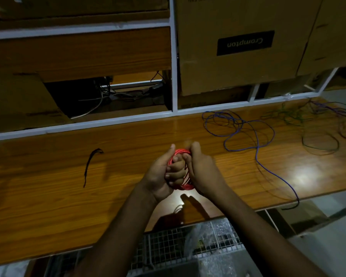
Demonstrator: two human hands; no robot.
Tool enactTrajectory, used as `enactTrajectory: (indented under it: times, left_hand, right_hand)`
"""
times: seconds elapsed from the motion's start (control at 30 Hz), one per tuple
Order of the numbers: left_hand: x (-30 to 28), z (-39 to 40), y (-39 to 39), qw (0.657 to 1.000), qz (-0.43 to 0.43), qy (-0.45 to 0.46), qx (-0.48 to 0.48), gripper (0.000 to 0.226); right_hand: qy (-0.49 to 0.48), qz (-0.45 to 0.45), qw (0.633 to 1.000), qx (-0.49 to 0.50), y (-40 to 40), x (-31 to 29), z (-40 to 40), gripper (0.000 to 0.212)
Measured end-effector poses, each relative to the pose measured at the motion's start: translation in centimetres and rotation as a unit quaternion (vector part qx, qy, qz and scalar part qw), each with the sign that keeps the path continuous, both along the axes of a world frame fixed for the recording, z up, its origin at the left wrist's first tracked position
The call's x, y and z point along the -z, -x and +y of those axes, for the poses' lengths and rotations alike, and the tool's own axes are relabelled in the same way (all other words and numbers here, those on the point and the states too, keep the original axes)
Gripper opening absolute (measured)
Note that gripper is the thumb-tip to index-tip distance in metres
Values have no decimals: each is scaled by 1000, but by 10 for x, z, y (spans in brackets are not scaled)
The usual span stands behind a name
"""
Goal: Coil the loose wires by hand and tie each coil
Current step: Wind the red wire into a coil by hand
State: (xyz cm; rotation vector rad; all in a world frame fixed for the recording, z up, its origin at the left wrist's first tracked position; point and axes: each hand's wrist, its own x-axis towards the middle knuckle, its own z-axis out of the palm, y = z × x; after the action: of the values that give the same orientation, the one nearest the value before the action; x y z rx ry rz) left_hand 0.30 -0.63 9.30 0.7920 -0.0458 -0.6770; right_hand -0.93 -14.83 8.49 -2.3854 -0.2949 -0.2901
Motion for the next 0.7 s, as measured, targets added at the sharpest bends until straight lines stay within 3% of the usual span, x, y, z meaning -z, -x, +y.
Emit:
enactTrajectory:
  times: [0.13, 0.2, 0.37, 0.5, 0.6, 0.7]
  left_hand:
    - [-1, 9, -2, 995, 0, 65, 70, 49]
    - [-1, 12, -4, 993, 1, 87, 85, 49]
    - [-4, 16, -4, 999, -3, 25, 41, 48]
    - [-1, 17, 3, 993, -55, -106, -4, 50]
    - [-4, 26, 1, 935, -159, -315, -23, 57]
    - [-13, 25, -5, 886, -236, -397, -34, 62]
  right_hand:
    - [-100, -14, 993, -59, -3, 4, -4, 32]
    - [-152, -5, 987, -60, -4, 3, -1, 23]
    - [-267, 47, 961, -58, 0, -1, 3, 21]
    - [-167, 41, 984, -47, -3, -12, -3, 23]
    - [-49, 32, 996, -66, -3, -14, -8, 20]
    - [47, 20, 992, -118, -1, -13, -4, 7]
